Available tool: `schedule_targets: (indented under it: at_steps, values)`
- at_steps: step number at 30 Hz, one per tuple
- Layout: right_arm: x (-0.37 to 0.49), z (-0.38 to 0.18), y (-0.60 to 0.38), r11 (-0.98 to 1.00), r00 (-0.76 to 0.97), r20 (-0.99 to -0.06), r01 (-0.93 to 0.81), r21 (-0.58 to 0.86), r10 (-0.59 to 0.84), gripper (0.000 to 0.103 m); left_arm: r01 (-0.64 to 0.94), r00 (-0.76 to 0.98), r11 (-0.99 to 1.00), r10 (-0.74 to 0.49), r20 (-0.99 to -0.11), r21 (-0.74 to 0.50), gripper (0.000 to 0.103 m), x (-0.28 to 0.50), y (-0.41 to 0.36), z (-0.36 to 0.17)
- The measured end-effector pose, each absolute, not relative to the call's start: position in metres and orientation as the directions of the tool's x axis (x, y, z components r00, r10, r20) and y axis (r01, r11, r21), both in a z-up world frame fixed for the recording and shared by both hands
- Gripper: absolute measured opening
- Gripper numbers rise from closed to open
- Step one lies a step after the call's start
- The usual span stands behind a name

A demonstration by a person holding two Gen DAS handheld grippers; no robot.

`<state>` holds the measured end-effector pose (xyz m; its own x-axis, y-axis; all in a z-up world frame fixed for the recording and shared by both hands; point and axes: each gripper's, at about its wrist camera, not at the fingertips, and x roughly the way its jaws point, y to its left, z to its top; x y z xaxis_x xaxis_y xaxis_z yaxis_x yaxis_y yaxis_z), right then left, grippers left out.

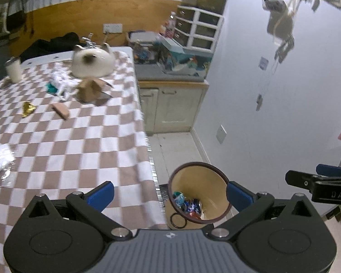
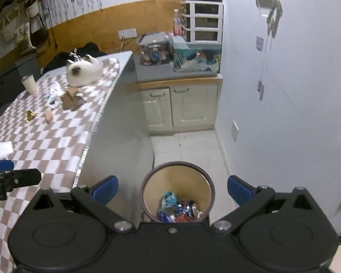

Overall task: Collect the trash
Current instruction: 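Lift both tools away from the bin back toward the table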

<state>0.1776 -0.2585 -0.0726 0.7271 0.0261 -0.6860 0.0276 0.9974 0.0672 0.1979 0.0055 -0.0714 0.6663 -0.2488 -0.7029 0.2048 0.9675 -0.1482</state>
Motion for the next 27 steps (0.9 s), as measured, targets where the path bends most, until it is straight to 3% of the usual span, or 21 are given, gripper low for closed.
schedule_targets:
  at_steps: [17, 27]
  values:
    - [0.167, -0.049, -0.13, 0.999, 0.796, -0.603, -0.035, 0.038, 0.051, 0.103, 0.03, 0.764, 0.983, -0.139, -0.629, -0.181, 0.103, 0.178, 0.172, -0.056]
    - [0.205, -0.046, -0.039, 0.992, 0.81, -0.576, -0.128, 0.01, 0.11, 0.103, -0.108, 0.758, 0.972, -0.054, -0.65, -0.207, 0.103, 0.195, 0.269, -0.07]
